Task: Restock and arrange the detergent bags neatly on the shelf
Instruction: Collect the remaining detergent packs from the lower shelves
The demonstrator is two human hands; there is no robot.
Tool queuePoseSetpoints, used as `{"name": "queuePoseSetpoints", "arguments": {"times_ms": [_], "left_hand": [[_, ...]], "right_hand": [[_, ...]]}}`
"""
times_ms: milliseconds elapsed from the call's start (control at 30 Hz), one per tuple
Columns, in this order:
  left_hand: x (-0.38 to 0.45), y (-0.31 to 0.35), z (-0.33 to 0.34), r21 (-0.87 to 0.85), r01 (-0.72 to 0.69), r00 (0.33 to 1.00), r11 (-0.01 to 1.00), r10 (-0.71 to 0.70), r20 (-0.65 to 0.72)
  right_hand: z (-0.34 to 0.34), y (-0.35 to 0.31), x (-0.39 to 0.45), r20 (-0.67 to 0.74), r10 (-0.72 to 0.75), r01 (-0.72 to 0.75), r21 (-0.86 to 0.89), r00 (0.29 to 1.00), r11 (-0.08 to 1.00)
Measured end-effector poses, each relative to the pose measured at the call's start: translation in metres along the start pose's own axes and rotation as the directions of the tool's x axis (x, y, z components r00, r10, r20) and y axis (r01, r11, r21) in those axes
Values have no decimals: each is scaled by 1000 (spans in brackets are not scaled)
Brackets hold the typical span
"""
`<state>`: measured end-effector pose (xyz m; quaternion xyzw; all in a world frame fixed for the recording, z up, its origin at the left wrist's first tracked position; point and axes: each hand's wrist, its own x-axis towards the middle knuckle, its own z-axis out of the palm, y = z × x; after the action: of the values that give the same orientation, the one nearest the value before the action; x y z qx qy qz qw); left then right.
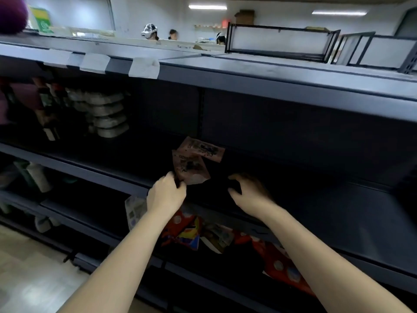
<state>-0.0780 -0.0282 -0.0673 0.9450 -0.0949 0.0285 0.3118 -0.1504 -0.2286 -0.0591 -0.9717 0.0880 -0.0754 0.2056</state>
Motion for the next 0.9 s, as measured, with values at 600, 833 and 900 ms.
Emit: {"name": "queuePoseSetpoints", "arguments": {"times_ms": [600, 833, 900], "left_hand": [[153, -24, 52, -576, 305, 952, 758, -222, 212], [166, -26, 54, -645, 325, 944, 692, -199, 262], [166, -25, 54, -649, 311, 948, 694, -185, 257]], "right_hand": [[66, 12, 159, -69, 179, -182, -39, 981, 983], [73, 7, 183, -66, 201, -210, -196, 977, 958], [72, -1, 177, -118, 166, -190, -244, 979, 951]]}}
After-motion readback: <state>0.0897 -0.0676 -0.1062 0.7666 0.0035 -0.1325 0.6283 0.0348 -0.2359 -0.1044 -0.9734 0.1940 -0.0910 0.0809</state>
